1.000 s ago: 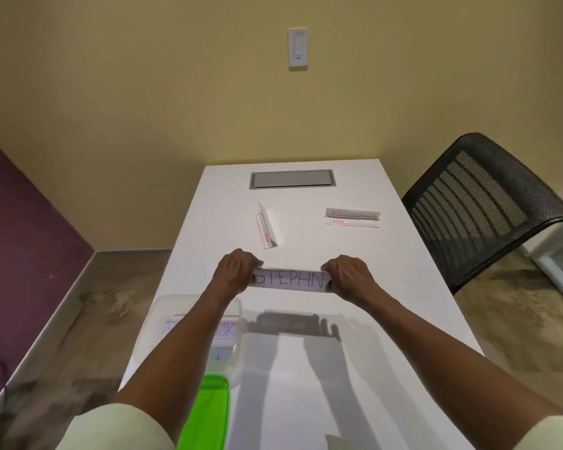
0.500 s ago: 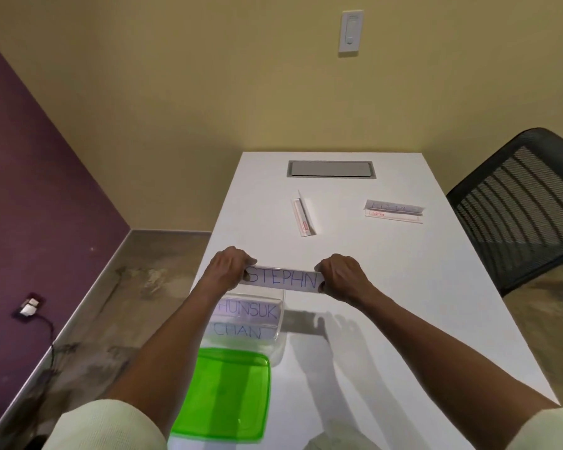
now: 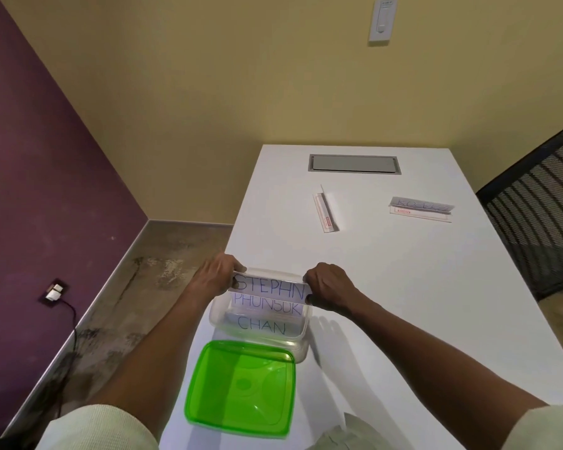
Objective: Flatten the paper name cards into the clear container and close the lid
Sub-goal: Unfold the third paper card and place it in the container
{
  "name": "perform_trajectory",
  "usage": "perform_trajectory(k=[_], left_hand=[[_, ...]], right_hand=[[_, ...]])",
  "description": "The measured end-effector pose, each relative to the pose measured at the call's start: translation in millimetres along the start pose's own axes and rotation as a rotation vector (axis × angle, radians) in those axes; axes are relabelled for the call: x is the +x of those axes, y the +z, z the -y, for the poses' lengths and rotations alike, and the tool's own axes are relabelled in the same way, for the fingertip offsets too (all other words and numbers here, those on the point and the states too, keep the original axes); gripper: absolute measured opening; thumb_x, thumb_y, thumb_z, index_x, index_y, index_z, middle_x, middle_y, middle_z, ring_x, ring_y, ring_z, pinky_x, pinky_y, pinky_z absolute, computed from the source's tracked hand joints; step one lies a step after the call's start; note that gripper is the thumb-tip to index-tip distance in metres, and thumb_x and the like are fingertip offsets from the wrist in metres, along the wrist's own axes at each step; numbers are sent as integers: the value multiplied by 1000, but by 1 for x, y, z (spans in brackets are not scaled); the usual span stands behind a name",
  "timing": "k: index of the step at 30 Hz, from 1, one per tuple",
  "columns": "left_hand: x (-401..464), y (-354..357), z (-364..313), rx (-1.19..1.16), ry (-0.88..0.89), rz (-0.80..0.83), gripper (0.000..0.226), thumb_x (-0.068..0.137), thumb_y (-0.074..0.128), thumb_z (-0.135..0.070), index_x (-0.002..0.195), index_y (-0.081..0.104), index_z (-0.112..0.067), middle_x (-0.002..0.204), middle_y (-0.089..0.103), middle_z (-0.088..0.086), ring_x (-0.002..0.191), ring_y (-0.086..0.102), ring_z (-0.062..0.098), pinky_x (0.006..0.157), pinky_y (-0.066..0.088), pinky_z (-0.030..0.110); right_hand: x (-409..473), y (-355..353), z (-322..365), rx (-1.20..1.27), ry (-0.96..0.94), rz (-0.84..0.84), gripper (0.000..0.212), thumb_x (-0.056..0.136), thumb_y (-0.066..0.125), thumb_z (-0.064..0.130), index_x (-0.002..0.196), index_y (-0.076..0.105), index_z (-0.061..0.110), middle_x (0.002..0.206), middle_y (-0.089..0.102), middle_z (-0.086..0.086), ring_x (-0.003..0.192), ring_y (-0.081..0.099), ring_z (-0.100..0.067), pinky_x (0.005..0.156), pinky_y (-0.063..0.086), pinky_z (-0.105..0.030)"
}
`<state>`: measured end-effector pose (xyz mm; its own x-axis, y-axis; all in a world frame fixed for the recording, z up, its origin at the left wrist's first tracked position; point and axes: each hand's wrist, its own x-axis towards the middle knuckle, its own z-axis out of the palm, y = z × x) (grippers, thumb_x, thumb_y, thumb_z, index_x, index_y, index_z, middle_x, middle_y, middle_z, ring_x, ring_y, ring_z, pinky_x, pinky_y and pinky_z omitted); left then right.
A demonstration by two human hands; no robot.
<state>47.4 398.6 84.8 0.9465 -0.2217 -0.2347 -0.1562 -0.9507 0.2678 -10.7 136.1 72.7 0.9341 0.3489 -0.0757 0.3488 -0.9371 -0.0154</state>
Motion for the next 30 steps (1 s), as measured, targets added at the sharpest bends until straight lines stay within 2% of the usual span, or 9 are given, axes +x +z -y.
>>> perform_trajectory(k=[3, 8, 18, 21, 23, 24, 25, 27, 30], left_hand=[[-2, 2, 7, 51, 8, 0, 42, 78, 76, -5, 118, 68, -17, 105, 73, 4, 94, 68, 16, 79, 50, 25], [0, 9, 20, 101, 11, 28, 43, 75, 79, -8, 116, 68, -16, 115, 69, 10, 99, 66, 24, 87, 54, 33], [6, 30, 20, 269, 75, 101, 36, 82, 65, -4, 115, 69, -19, 119, 65, 8, 105, 63, 25, 88, 51, 32], [8, 40, 19, 335, 89, 129, 34, 86, 61, -4, 117, 66, -17, 122, 62, 9, 110, 60, 26, 91, 48, 33], [9, 44, 18, 397, 104, 149, 33, 86, 61, -5, 116, 66, -15, 120, 63, 11, 108, 61, 28, 90, 48, 34], [9, 46, 18, 423, 111, 164, 31, 85, 62, -5, 114, 66, -14, 117, 64, 11, 105, 62, 29, 89, 50, 36], [10, 48, 19, 440, 118, 180, 29, 84, 62, -5, 111, 67, -13, 114, 65, 12, 102, 64, 30, 87, 51, 37], [11, 52, 20, 459, 124, 202, 26, 84, 63, -4, 108, 67, -11, 111, 65, 12, 101, 64, 30, 85, 52, 37], [13, 57, 19, 487, 135, 214, 23, 85, 63, -6, 108, 66, -10, 112, 64, 12, 103, 63, 29, 84, 50, 36]], right_hand=[[3, 1, 10, -10, -36, 5, 18, 73, 67, 22, 81, 61, 6, 79, 62, -14, 73, 60, -34, 57, 30, -29], [10, 2, 24, -68, -81, 42, 23, 79, 64, 22, 94, 63, 4, 93, 64, -17, 83, 61, -34, 61, 31, -30], [25, 24, 41, -107, -148, 169, 20, 83, 53, 9, 100, 60, 3, 99, 64, -19, 91, 60, -35, 66, 31, -32], [29, 30, 44, -123, -190, 156, 18, 74, 66, 10, 90, 63, 3, 86, 65, -17, 80, 62, -34, 61, 29, -31], [31, 34, 47, -145, -192, 185, 29, 43, 82, 12, 63, 62, 7, 56, 58, -11, 52, 58, -28, 50, 25, -24], [33, 39, 46, -117, -191, 169, 33, 30, 83, 11, 53, 59, 10, 46, 52, -8, 41, 53, -25, 47, 22, -21], [35, 46, 45, -108, -195, 173, 34, 27, 82, 10, 49, 57, 12, 43, 50, -6, 39, 51, -23, 46, 22, -19], [36, 54, 47, -139, -194, 192, 29, 34, 80, 9, 52, 59, 14, 46, 53, -5, 42, 53, -23, 46, 27, -21], [37, 61, 47, -74, -197, 177, 30, 33, 82, 11, 48, 57, 16, 43, 50, -3, 36, 49, -22, 42, 33, -20]])
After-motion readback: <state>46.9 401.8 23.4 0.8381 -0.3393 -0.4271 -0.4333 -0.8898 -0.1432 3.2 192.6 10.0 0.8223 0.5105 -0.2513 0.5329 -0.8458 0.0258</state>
